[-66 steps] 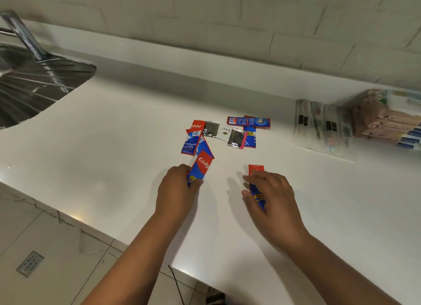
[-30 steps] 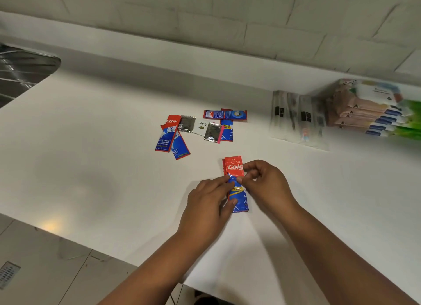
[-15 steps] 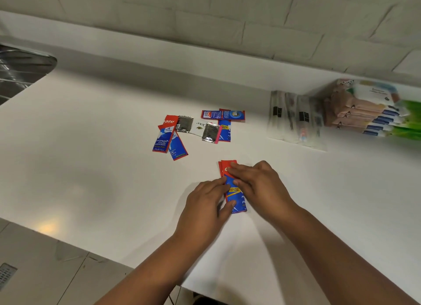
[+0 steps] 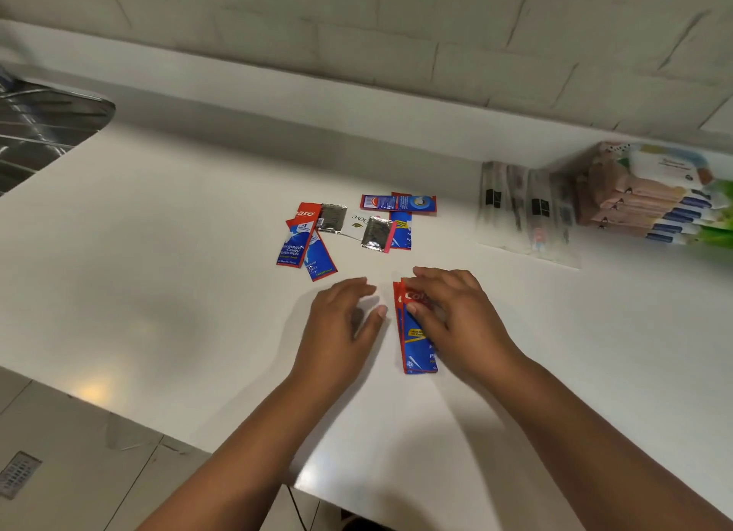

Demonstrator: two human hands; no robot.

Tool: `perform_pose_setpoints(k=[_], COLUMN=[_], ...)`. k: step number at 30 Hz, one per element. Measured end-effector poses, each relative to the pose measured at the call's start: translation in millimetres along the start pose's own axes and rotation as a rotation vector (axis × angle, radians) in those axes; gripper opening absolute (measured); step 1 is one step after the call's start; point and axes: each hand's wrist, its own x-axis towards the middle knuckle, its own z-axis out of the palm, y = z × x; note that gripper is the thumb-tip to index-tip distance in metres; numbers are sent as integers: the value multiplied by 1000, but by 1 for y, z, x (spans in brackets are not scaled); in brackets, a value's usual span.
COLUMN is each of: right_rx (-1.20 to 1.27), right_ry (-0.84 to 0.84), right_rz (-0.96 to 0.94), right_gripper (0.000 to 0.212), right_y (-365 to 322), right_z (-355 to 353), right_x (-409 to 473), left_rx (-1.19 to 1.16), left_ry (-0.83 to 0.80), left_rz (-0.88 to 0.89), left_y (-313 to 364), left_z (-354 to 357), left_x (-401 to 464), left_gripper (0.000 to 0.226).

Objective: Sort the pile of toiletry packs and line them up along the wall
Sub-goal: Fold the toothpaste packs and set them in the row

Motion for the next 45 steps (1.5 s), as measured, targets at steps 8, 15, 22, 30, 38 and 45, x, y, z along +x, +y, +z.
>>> perform_pose_setpoints(k=[8,15,22,30,38,45], right_rx=[-15,45,212,1013,906,659], right_ry=[-62,-49,-33,-32,13,-13], right_rz=[-112,-153,33,560,521,508], right_gripper=[41,38,35,31,21,19], right_y=[-36,-47,-49,-35,-11,3], right_z=[5,19,14,-5,-13,-1], right_x=[28,37,38,42,7,-5], left_rx=[321,370,-87,-462,-331,-120], left_ry=[251,165,177,25,-151,-143], left_rz=[-371,-546,-497,-438,-339,-319], left_y=[-45,-56,-33,35,48,43], left_z=[-38,-39,-53,-23,8,10], left_x=[75,101,86,30,-8,-8], left_gripper=[36,43,20,19,16,33])
